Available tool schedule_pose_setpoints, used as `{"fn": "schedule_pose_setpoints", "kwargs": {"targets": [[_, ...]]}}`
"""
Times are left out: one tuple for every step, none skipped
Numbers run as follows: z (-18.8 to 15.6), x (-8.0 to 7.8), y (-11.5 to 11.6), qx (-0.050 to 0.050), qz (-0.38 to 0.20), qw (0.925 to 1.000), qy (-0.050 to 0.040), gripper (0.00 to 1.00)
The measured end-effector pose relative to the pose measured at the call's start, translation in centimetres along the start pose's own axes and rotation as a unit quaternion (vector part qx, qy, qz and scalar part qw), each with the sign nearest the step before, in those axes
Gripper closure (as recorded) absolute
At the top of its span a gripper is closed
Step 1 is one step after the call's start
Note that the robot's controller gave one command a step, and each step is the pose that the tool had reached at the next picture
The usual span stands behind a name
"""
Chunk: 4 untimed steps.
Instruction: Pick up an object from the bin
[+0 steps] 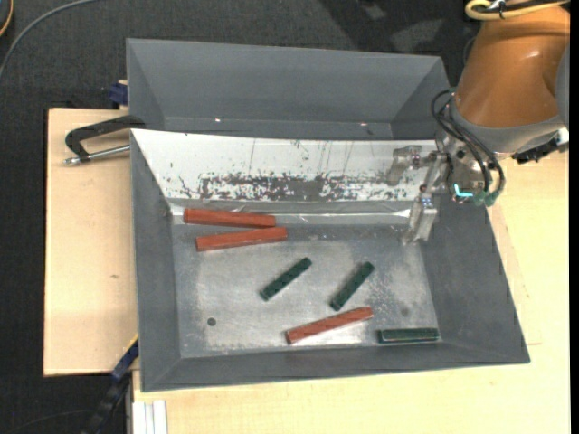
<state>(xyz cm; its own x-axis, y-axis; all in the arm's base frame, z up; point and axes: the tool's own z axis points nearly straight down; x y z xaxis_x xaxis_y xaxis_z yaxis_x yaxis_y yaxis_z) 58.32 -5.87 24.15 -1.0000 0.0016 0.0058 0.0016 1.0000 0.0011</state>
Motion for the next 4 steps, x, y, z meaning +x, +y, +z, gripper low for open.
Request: {"fn": "schedule_pose_setpoints", "kwargs": {"targets": [[15.7, 3.35, 1.92, 0.0, -0.106, 0.9944, 0.0008, 0.0], [15.27, 3.09, 1.89, 0.001, -0.106, 0.9944, -0.0035, 1.0], [15.27, 3.09, 1.9, 0.001, -0.106, 0.9944, -0.0036, 0.0], [15.27, 3.09, 1.91, 0.001, -0.106, 0.9943, -0.0036, 1.0]]}}
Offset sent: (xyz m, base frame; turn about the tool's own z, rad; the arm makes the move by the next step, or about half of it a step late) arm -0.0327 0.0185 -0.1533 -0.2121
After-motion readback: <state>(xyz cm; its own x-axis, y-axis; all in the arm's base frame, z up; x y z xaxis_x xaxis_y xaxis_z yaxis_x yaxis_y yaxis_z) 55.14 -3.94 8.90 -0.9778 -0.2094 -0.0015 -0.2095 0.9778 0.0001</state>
